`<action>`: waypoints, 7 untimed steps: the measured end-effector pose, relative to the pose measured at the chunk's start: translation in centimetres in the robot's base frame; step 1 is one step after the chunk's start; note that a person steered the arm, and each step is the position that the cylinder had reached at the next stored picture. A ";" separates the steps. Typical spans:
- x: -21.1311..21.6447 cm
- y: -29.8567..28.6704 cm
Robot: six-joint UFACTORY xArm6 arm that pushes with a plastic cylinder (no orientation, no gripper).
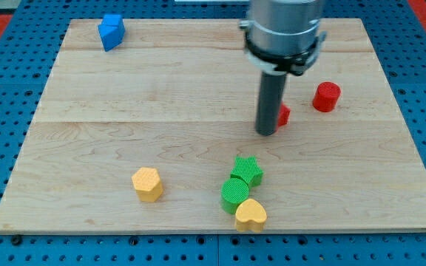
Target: Move the red star closer to the red circle
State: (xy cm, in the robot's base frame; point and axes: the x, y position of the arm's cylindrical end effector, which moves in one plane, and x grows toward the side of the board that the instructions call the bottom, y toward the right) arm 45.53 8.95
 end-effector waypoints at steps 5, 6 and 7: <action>-2.8 -0.5; -3.9 4.6; -3.8 5.1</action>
State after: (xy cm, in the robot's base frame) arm 41.75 14.06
